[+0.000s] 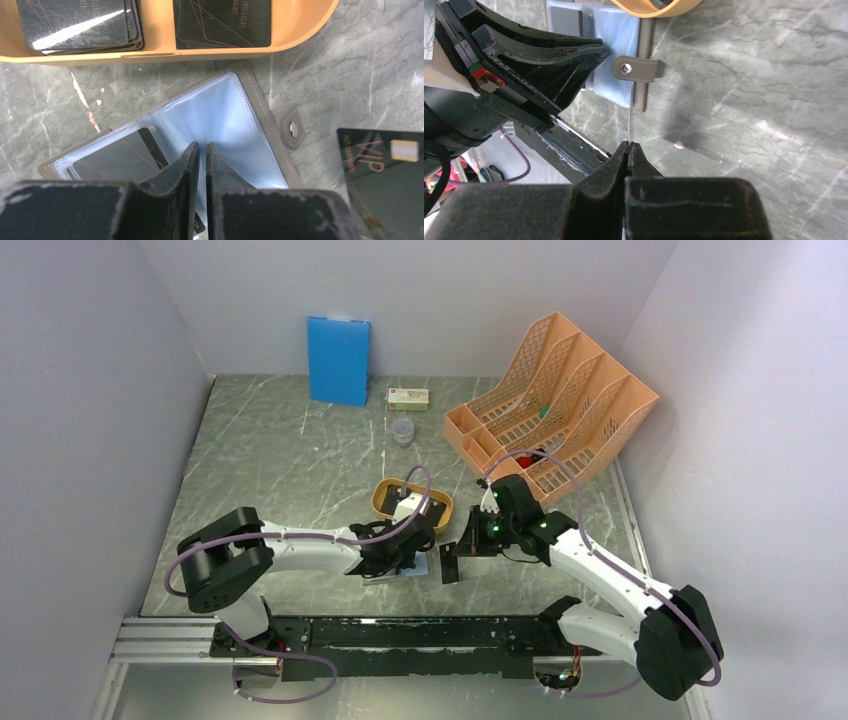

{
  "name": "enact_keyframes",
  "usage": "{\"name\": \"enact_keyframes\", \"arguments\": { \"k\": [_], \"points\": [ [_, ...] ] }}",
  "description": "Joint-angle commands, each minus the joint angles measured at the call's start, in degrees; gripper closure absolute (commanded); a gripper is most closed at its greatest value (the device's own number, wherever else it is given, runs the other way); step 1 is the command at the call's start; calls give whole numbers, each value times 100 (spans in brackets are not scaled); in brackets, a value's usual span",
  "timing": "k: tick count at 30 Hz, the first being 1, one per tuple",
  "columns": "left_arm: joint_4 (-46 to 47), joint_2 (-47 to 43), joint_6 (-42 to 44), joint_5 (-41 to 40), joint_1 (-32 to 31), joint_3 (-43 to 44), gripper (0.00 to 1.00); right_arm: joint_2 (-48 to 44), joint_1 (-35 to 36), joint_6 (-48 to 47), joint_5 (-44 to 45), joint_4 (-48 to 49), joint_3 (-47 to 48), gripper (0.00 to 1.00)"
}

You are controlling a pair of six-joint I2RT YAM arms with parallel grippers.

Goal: Put the credit cards into the card holder
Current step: Turn over the card slot in the card holder.

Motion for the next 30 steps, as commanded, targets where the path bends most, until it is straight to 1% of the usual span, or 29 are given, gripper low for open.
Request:
{"name": "enact_keyframes", "arguments": {
  "k": [1, 7, 14, 21, 30],
  "points": [
    [-484, 254, -83, -23, -23, -442, 88, 194, 120, 84, -512, 446, -99, 100],
    [-401, 226, -162, -5, -25, -612, 93, 629, 245, 279, -791, 791, -184, 100],
    [-384, 276, -149, -13, -20, -618, 95, 747, 248, 437, -851, 884, -317, 100],
    [-349, 299, -196, -13, -20, -649, 95, 877, 248, 621, -1041, 1150, -457, 100],
    [-388, 238, -233, -18, -20, -601, 95, 1086, 248, 749, -1263, 1474, -412, 100]
  ]
}}
